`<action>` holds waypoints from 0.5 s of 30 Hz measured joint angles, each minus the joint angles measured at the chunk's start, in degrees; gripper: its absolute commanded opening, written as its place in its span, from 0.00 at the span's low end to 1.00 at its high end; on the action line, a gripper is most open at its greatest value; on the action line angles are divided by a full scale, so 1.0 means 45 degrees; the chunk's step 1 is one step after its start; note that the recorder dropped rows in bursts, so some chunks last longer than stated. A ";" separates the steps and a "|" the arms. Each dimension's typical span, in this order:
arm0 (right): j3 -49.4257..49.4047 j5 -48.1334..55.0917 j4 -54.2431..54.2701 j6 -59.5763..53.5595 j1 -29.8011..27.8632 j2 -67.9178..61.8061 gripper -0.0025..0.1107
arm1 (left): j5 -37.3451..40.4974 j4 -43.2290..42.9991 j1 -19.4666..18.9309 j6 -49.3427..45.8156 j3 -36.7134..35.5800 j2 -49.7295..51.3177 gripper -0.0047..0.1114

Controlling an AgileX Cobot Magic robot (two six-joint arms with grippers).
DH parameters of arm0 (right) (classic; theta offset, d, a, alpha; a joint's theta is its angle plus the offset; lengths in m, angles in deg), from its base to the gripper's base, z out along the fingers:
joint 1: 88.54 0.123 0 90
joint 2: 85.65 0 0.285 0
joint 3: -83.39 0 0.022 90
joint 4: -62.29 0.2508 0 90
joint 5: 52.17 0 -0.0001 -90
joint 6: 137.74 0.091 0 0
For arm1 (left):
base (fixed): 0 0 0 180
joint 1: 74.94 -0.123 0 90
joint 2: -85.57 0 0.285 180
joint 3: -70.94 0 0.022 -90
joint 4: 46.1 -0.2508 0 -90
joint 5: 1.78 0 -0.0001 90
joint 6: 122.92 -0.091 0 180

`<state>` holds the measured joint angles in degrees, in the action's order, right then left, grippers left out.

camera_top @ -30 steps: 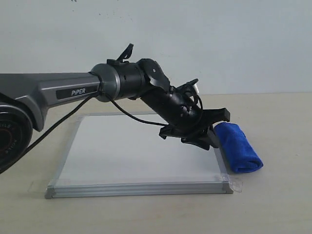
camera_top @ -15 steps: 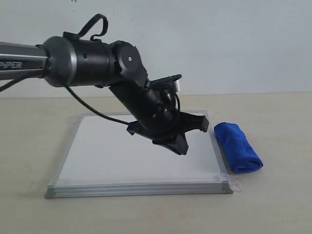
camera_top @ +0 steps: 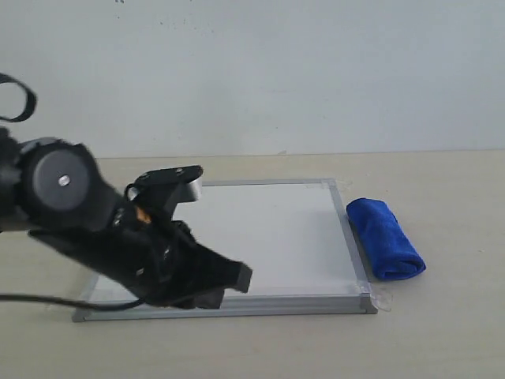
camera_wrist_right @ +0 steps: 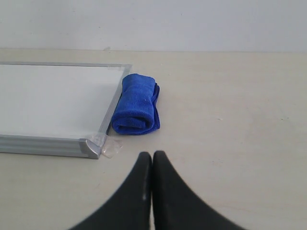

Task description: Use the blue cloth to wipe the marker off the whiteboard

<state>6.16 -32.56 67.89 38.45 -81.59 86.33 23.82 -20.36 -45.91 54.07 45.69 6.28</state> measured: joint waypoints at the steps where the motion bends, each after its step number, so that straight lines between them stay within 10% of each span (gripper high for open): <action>1: 0.0000 0.0000 0.0000 0.0000 0.0000 0.0000 0.02 | -0.0293 0.0000 0.0000 0.0001 -0.0610 -0.0340 0.07; 15: 0.0000 0.0000 0.0000 0.0000 0.0000 0.0000 0.02 | -0.0470 0.0962 0.0000 -0.0022 -0.5380 -0.5285 0.07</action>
<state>6.16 -32.56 67.89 38.45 -81.59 86.33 21.71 -16.03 -45.91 53.97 21.48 -17.50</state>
